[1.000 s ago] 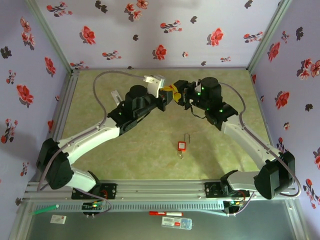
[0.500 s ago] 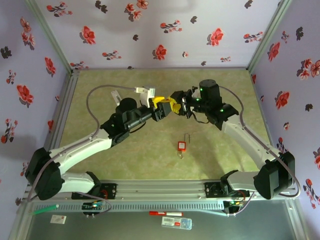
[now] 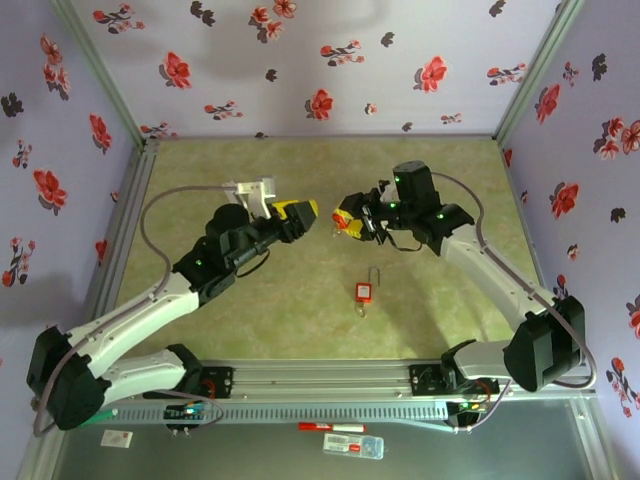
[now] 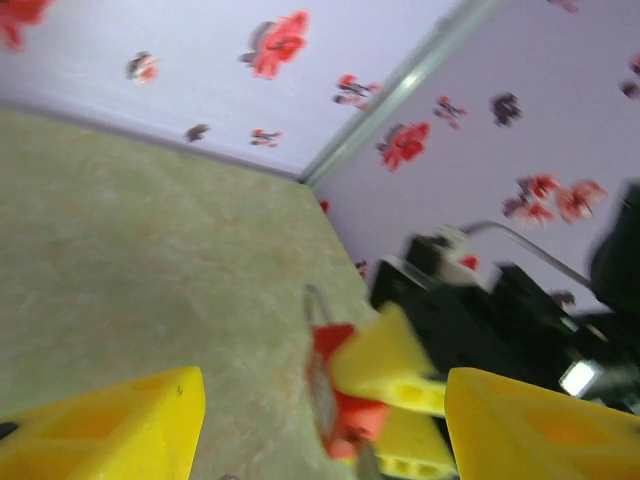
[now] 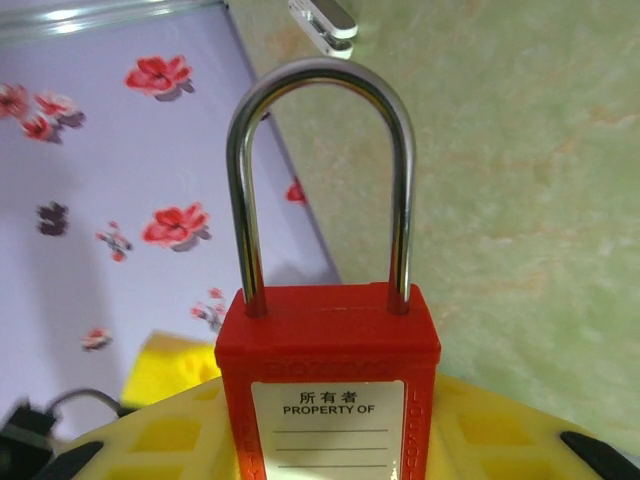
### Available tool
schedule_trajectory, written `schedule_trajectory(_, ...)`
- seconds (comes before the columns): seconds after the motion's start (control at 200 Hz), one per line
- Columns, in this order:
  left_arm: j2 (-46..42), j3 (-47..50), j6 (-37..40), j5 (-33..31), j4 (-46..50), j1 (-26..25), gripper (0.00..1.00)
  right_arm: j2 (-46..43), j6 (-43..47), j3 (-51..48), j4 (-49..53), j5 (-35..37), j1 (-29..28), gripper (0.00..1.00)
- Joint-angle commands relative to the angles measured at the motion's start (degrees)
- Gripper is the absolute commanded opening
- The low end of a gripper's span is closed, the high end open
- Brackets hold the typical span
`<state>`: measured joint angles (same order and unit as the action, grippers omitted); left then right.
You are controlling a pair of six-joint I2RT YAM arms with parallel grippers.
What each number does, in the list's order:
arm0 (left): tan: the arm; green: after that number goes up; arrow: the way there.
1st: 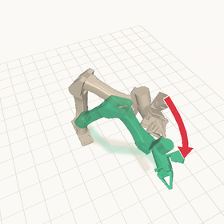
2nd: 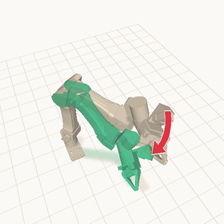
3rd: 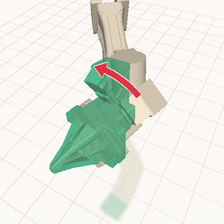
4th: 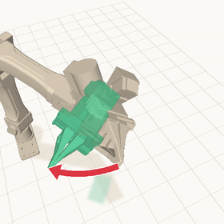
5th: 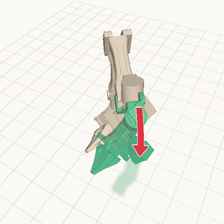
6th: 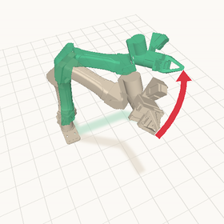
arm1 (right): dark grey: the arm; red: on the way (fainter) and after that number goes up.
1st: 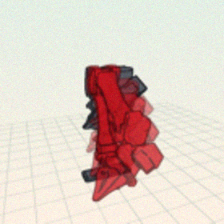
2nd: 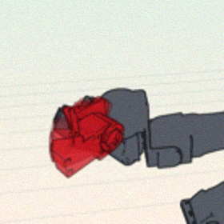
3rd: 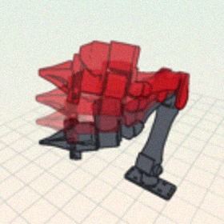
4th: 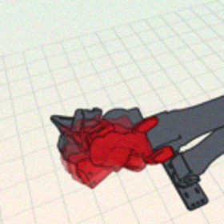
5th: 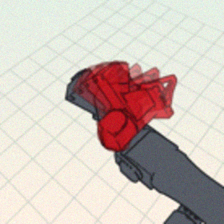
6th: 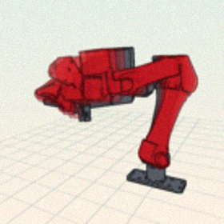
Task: Unlock with the key
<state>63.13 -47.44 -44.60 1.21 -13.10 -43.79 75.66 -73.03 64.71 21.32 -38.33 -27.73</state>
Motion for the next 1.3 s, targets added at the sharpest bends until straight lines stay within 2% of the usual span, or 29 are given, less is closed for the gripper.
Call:
schedule_trajectory(0.0,0.45,-4.13,-7.81,-2.15,7.28,2.3,0.66,-0.65,12.18,4.91,8.93,0.7,-0.08,0.0)
schedule_trajectory(0.195,7.67,-17.59,-11.47,0.23,19.51,3.96,0.69,-0.38,30.07,10.27,23.49,5.82,-2.78,0.0)
schedule_trajectory(0.435,16.91,-26.53,-18.47,7.24,24.97,2.85,0.66,-0.42,42.78,12.62,28.59,8.71,-5.67,0.0)
schedule_trajectory(0.52,19.79,-28.82,-19.77,8.79,26.86,1.76,0.63,0.3,46.29,13.71,29.63,8.55,-6.74,0.0)
schedule_trajectory(0.8,25.12,-31.73,-24.32,12.83,29.31,-2.15,0.56,2.36,53.29,16.91,34.12,10.3,-8.31,0.0)
schedule_trajectory(1.05,25.74,-30.18,-28.22,15.07,29.86,-4.74,0.5,4.61,56.31,18.92,37.23,13.12,-8.31,0.0)
schedule_trajectory(1.16,25.99,-28.62,-30.06,16.19,29.22,-5.9,0.43,5.77,57.59,20.52,38.34,14.68,-8.31,0.0)
schedule_trajectory(1.29,25.72,-26.42,-31.76,16.87,28.01,-6.4,0.3,7.17,58.59,22.11,39.23,15.89,-8.31,0.0)
